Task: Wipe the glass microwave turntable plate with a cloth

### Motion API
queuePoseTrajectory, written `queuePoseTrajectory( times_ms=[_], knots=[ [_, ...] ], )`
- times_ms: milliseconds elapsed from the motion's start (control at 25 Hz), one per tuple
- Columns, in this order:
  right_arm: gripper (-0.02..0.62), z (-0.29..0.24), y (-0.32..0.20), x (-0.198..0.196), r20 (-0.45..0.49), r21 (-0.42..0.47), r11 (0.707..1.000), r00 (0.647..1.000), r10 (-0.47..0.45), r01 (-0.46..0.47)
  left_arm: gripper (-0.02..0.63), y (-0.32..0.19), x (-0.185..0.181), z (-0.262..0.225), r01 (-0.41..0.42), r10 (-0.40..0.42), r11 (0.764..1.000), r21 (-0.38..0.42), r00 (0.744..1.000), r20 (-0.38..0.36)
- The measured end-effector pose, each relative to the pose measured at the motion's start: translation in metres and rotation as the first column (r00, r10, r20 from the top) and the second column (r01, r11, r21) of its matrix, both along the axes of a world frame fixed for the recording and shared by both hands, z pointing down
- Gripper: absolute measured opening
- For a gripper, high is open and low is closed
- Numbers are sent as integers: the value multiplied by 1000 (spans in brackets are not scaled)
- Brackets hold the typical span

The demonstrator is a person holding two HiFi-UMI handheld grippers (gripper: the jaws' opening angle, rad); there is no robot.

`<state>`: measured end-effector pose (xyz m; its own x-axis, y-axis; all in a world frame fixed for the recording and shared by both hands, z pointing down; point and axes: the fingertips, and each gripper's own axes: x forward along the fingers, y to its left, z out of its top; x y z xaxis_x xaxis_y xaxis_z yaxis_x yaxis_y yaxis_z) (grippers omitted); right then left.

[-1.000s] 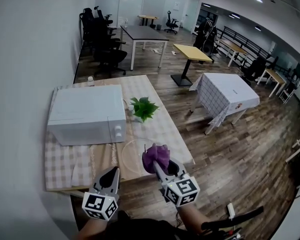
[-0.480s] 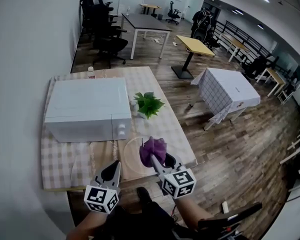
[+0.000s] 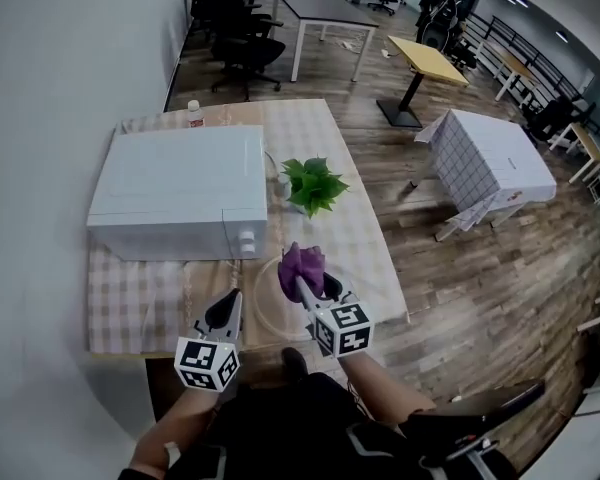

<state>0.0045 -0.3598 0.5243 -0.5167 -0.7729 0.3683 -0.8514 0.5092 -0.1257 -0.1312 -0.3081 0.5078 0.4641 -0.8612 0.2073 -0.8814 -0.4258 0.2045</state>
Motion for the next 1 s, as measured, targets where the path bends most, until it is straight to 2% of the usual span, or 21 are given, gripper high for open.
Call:
queuePoseTrajectory(
  times_ms=[120,320,560,800,1000],
  knots=[
    [143,29,-20,-1,-34,-16,999,999,-34,34,5,-16,2,26,54,-53,999,-4,997,47],
    [143,76,-40,-1,-53,-93,993,996,-75,69,5,-30,15,70,64,-61,991,-116,998,28],
    [143,123,-51,-17,-69,-176,974,985,-155,141,5,-32,38,102,-3,7,978,-209,1000,20],
    [143,161,-58,-37,-89,-245,948,969,-231,203,5,-40,25,129,112,-98,955,-274,993,66],
    [143,181,-63,-51,-97,-277,928,953,-287,251,5,-42,25,131,133,-112,948,-289,990,87]
  ],
)
